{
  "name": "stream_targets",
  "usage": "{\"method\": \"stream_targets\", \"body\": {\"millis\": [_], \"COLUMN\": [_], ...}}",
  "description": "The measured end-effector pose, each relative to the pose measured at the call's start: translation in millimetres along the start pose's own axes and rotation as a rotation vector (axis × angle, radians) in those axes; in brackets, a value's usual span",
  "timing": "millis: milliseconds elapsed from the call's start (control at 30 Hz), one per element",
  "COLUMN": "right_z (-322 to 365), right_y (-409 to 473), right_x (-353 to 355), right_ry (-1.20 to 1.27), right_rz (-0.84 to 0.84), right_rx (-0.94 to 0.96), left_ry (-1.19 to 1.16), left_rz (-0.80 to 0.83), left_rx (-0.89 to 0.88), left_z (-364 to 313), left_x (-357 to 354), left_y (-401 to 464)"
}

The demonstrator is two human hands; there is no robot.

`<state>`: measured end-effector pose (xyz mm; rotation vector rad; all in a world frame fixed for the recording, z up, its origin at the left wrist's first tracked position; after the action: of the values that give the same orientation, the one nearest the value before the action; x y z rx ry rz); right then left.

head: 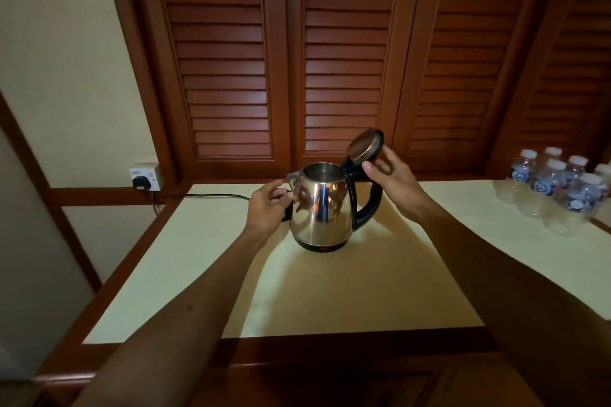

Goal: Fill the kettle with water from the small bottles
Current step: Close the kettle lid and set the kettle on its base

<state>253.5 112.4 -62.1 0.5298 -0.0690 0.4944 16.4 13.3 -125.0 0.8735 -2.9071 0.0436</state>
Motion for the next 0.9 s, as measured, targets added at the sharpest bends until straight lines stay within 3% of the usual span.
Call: {"method": "stream_targets", "body": {"millis": [200, 333, 567, 900], "right_z": [0, 8, 3, -10], "right_y": [12, 23, 45, 46], "right_x": [-5, -13, -31, -32], "right_ry": [-0.049, -0.212, -0.644, -0.757], "right_rz": [0.003, 0.056, 0.433, 0.457], "right_rx": [0.064, 0.177, 0.273, 0.297], "left_ry": [-0.040, -0.067, -0.128, -0.135], "left_rz": [0.047, 0.047, 0.064, 0.073], "left_rx": [-0.023, -0.021, -0.017, -0.030], "left_z": [4, 6, 4, 6], "left_x": [-5, -6, -7, -8], "left_y": [4, 5, 3, 4]}}
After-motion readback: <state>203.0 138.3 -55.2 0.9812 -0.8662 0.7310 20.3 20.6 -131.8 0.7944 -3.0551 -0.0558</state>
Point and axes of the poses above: each hand's wrist, its own y-axis towards the middle knuckle, its own x-axis out of the back of the hand, z = x × y, the point moved 2 cm from there along y, towards the middle knuckle, and after that the axes turned 11 degrees about x, right-handed, at the moved point
